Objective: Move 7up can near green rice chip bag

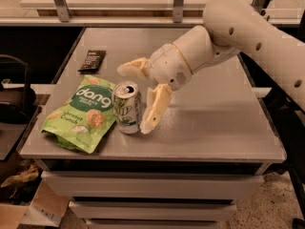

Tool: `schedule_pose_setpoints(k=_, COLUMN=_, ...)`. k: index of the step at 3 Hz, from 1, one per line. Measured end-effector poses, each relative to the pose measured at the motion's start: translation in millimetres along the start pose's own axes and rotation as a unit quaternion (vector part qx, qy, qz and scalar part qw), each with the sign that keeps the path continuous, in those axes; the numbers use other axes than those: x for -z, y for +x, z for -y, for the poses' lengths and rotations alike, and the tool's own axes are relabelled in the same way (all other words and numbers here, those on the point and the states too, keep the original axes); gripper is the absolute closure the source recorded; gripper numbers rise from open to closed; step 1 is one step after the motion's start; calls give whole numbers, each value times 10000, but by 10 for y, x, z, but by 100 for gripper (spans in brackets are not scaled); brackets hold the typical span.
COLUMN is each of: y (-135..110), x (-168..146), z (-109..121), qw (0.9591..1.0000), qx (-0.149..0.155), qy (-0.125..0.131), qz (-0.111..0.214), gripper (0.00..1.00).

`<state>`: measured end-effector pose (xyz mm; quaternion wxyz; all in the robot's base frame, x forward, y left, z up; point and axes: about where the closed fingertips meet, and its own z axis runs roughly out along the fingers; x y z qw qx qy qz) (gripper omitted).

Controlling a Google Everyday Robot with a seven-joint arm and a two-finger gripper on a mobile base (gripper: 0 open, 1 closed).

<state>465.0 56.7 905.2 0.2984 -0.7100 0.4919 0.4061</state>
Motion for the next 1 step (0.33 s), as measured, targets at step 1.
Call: schedule_pose_setpoints(k=1, y=-2, x=1, z=-3, qw=10000, qx=2, qy=-3, qz=-5, gripper=0)
